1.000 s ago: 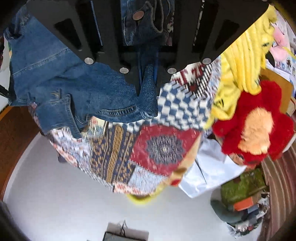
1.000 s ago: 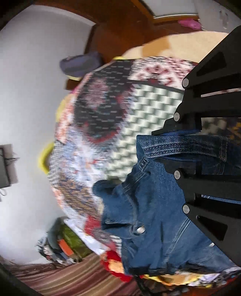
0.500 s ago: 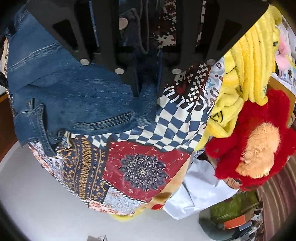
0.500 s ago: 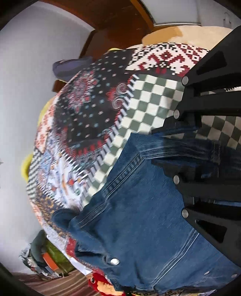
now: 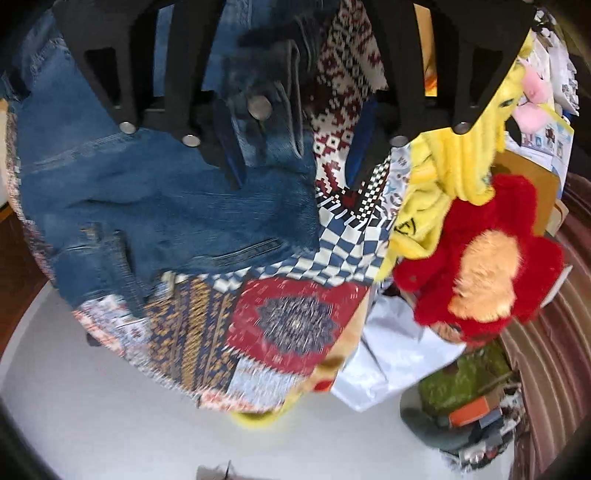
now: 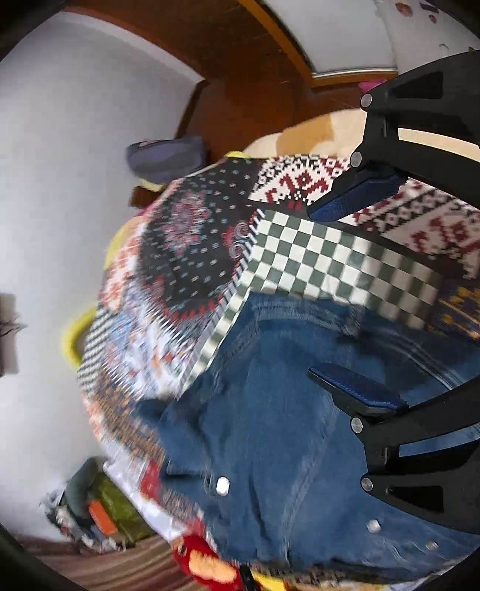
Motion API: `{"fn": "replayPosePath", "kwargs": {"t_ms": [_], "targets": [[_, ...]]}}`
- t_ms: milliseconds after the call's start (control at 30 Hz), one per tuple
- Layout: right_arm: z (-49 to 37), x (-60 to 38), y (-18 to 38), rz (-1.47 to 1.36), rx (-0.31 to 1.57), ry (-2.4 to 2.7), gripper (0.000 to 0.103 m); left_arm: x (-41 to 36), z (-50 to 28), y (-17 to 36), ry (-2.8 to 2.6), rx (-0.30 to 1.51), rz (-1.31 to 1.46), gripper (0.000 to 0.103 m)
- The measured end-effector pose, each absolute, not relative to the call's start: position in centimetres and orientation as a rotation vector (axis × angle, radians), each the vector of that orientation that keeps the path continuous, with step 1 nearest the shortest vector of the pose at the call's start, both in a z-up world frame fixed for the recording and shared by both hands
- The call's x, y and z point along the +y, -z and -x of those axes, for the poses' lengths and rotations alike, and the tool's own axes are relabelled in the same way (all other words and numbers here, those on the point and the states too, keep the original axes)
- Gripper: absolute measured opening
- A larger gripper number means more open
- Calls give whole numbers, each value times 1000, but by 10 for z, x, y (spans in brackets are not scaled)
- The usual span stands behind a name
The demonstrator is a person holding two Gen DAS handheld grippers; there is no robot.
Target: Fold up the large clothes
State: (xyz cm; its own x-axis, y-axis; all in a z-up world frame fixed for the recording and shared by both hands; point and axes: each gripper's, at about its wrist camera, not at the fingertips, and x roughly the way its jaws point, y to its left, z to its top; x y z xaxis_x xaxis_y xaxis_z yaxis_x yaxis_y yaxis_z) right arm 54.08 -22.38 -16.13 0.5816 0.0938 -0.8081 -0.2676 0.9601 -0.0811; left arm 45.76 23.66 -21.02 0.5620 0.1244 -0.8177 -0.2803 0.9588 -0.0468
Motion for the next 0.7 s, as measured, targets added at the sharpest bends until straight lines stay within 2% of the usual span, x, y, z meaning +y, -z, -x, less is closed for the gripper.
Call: {"fn": "replayPosePath", "kwargs": {"t_ms": [67,133,200,267,400,500,700], "targets": [[-516,-220,137,198,894,-234,78,229,-441,191,-216,920,183,60],[-494,-215,119,200,875,-257,79,222,-425,175,-202,898,185,69],[-472,-211,102,202,852,-280,80,215,-406,158,-193,861,182,86],[-447,-208,86,201,819,-301,83,204,-381,139,-173,814,168,95],[-400,-209,63,148,770,-358,92,185,-338,118,-139,762,114,97],[-375,-211,57,92,776,-395,92,175,-307,112,-121,743,104,101],[-328,-215,70,58,815,-396,92,164,-259,125,-85,764,102,101]]}}
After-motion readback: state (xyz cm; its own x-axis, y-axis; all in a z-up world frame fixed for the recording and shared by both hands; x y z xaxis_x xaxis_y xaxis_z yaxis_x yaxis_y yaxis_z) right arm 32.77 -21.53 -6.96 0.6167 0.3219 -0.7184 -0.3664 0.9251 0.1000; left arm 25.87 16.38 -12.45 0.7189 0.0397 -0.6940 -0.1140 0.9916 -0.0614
